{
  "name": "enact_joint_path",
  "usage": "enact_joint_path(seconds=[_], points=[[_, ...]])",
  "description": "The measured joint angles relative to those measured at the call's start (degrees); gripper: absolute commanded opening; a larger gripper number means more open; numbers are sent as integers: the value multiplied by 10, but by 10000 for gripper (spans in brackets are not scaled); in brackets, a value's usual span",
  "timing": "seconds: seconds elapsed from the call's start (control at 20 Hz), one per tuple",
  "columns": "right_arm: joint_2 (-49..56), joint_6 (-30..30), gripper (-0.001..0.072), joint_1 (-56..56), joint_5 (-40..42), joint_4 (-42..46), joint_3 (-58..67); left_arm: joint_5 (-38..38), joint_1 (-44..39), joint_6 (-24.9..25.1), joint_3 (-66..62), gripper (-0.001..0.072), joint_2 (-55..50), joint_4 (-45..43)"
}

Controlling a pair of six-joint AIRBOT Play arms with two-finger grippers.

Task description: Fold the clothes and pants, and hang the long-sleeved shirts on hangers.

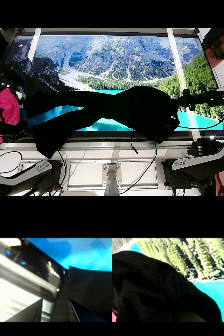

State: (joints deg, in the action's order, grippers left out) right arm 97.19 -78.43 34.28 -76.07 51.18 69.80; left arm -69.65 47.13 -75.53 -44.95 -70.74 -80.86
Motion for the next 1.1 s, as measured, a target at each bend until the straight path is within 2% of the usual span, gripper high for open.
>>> enact_joint_path(seconds=[0.2, 0.8, 0.85, 0.9, 0.95, 1.1], points=[[0, 0, 13, 0, -10, 0, 0, -16, 3, 51, 0, 366, -16, 32], [0, 0, 13, 0, -29, -2, 0, -40, 21, 80, 0, 350, -59, 52], [0, 0, 13, 0, -29, -2, 0, -41, 22, 81, 0, 268, -60, 55], [0, 0, 13, 0, -30, -2, 0, -41, 22, 83, 0, 36, -62, 55], [0, 0, 13, 0, -30, -2, 0, -39, 22, 86, 1, 4, -63, 57], [0, 0, 13, 0, -30, -2, 0, -42, 22, 96, 0, 4, -58, 68]])
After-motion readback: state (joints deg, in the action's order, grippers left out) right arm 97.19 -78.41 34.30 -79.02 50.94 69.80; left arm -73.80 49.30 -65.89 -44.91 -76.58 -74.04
